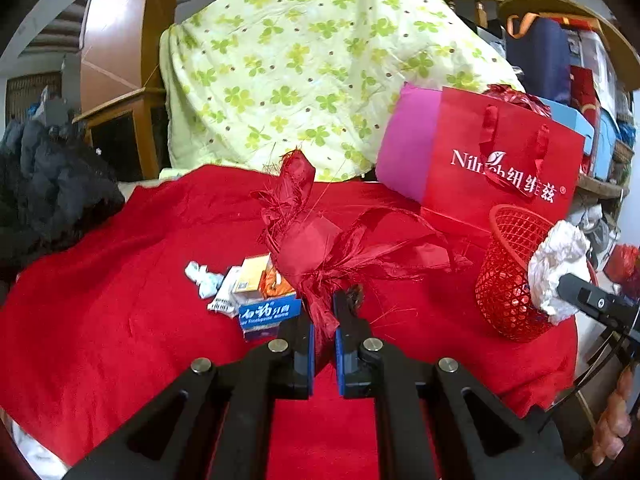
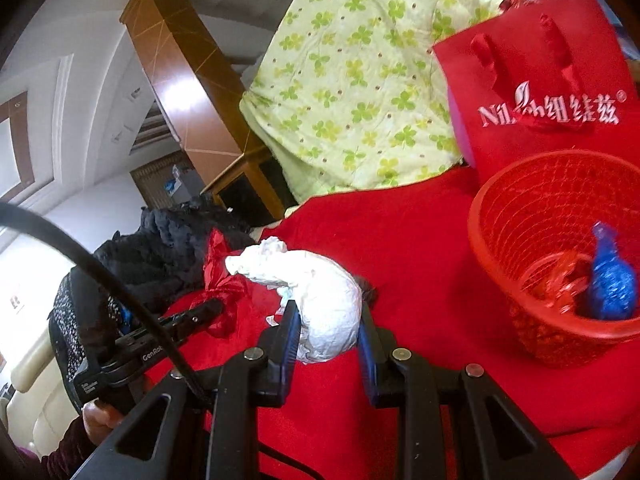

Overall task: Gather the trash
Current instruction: 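Carry both items to the red mesh basket and open the left tool, then open the right tool over the basket while the left tool returns to the pile, then grasp the black plastic bag with the right tool, then lift the black bag with the right tool while the left tool grasps the blue toothpaste box, then carry the black bag and blue toothpaste box over the red mesh basket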

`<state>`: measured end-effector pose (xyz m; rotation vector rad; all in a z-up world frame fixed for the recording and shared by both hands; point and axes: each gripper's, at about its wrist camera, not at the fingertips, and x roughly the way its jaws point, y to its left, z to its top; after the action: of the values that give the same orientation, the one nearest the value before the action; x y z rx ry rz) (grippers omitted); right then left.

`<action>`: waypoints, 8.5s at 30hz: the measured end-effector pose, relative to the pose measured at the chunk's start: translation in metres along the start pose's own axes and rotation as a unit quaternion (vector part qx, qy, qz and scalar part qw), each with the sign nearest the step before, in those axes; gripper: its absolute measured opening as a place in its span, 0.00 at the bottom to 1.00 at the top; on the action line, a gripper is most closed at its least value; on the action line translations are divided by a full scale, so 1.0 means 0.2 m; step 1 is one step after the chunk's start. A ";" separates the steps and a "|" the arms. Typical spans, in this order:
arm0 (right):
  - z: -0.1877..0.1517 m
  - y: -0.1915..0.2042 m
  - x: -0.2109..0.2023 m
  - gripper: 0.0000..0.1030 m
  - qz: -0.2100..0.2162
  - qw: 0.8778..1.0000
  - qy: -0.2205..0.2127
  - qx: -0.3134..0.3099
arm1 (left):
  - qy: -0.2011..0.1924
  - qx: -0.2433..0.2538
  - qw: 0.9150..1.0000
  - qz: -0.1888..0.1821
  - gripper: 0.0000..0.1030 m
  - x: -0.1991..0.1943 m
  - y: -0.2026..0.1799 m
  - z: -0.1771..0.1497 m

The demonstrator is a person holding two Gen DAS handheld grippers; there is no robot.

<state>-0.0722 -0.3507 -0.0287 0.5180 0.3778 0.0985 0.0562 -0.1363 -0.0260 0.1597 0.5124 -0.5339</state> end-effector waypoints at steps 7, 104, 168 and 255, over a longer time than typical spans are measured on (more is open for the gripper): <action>0.05 -0.05 -0.12 0.28 -0.013 1.000 -0.026 0.006 | -0.004 0.021 1.000 -0.017 0.08 -0.02 -0.13 0.06; 0.23 -0.39 -0.47 0.66 -0.122 0.985 -0.112 0.052 | 0.041 0.035 0.994 -0.096 0.59 0.25 -0.27 0.08; -0.08 -0.19 1.35 0.27 -0.058 0.966 0.219 0.125 | 0.080 -0.089 0.993 0.020 0.60 0.55 0.71 -0.25; -0.39 -0.32 0.62 0.35 0.038 0.984 0.157 0.080 | 0.157 0.327 0.916 -0.175 0.70 0.56 0.19 -0.26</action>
<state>0.0127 -0.3464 -0.1636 0.6779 0.6780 0.2260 0.1375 -0.1397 -0.1270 0.8161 0.6658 -1.0313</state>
